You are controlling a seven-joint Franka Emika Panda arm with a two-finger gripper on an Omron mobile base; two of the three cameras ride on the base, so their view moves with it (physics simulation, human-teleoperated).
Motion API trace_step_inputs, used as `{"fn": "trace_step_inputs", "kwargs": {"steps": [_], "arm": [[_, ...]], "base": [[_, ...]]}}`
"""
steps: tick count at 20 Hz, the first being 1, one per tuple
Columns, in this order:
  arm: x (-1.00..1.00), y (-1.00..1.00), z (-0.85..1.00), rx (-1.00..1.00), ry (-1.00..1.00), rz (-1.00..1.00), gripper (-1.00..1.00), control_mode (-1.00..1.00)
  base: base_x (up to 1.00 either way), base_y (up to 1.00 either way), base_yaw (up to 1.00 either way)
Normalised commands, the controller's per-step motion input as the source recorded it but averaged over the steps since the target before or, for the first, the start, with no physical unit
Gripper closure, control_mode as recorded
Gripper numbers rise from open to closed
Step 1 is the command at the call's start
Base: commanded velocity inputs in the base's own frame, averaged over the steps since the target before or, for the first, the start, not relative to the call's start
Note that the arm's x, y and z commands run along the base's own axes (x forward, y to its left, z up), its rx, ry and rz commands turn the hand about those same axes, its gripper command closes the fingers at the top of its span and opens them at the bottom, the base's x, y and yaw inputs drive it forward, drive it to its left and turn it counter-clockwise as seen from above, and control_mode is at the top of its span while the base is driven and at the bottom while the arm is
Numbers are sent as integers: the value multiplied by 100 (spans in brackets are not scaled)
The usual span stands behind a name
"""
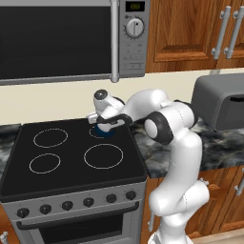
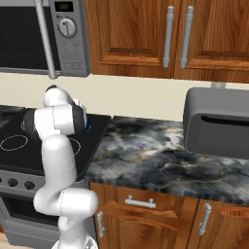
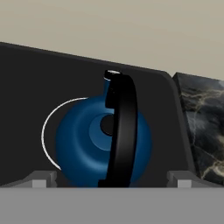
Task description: The kettle is done boiling. Turn off the stove, then wait for 300 timesteps before moving the kettle to the dining table.
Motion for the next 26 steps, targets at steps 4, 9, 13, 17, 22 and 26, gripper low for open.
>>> {"fn": "trace_step_inputs", "kwargs": {"steps": [4,9,13,17,22,26], "arm": [[16,0,-7,0,0,0,-100,-100],[22,0,-8,0,1,0,-100,-100],[19,0,-5,0,0,0,-100,-100],[15,0,-8,0,0,0,100,-100],[1,0,-1,0,0,0,100,-100],[0,0,-2,0,0,0,100,-100]], "base": [[0,0,0],[0,0,0],[0,0,0],[0,0,0],[0,0,0],[0,0,0]]}}
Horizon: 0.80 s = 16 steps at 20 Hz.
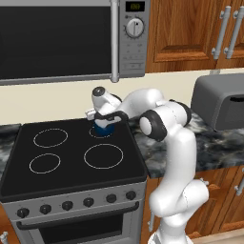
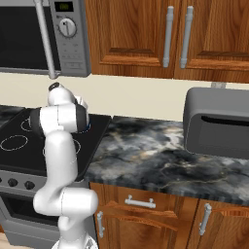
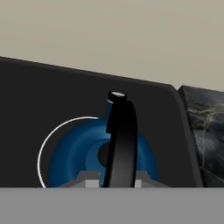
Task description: The kettle is done boiling. Turn off the stove, then wait for 300 timesteps before moving the kettle to the dining table.
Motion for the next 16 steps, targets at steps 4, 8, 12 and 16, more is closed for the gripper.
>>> {"fn": "trace_step_inputs", "kwargs": {"steps": [4,8,12,16], "arm": [[-16,0,-1,0,0,0,100,-100],[-38,0,1,0,-7,-1,100,-100],[-49,0,15,0,-14,-3,100,-100],[-52,-2,35,2,-18,-2,100,-100]], "base": [[0,0,0],[0,0,0],[0,0,0],[0,0,0]]}}
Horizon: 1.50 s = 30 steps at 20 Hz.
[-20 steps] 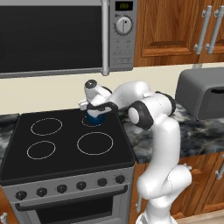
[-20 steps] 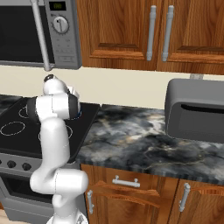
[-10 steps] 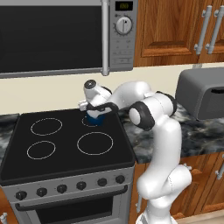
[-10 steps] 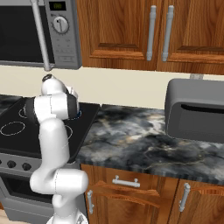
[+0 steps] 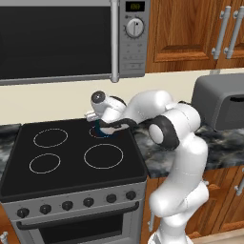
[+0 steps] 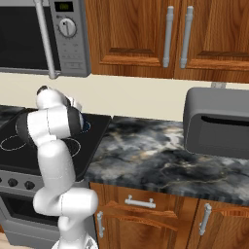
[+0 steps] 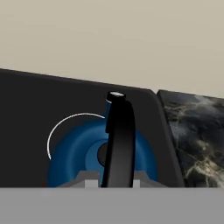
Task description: The kettle is done boiling. Turn off the stove, then wait for 300 timesteps before moving the kettle to the dining table.
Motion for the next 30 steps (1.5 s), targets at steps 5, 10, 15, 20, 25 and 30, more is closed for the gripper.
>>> {"fn": "trace_step_inputs", "kwargs": {"steps": [5,10,15,20,25,30], "arm": [[-53,-3,48,6,-15,0,100,-100],[-47,0,51,10,-10,-2,100,-100],[-48,0,58,13,-6,-3,100,-100],[-57,0,43,15,-2,-1,100,-100],[-52,0,48,15,0,-3,100,-100],[-47,-4,56,16,0,-4,100,-100]], "base": [[0,0,0],[0,0,0],[0,0,0],[0,0,0],[0,0,0],[0,0,0]]}}
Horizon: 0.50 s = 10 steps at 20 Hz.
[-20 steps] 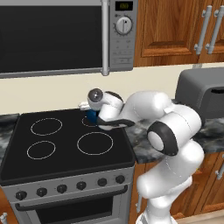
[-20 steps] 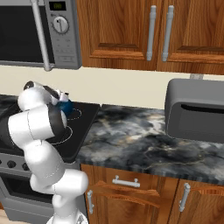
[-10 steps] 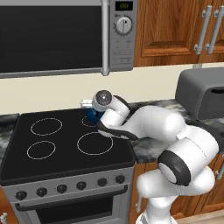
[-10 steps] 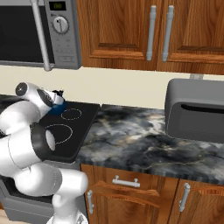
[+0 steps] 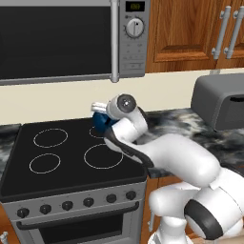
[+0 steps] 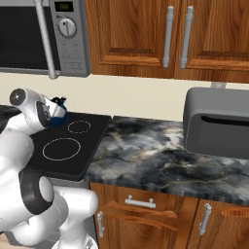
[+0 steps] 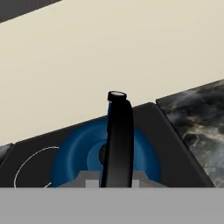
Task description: The kettle is done boiling. Turn off the stove, then wait for 300 timesteps before moving the kettle to the dining table.
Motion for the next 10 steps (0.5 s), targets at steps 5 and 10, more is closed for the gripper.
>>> {"fn": "trace_step_inputs", "kwargs": {"steps": [5,10], "arm": [[-46,-2,39,9,0,-5,100,-100],[-48,-1,25,1,0,-6,100,-100]], "base": [[0,0,0],[0,0,0]]}}
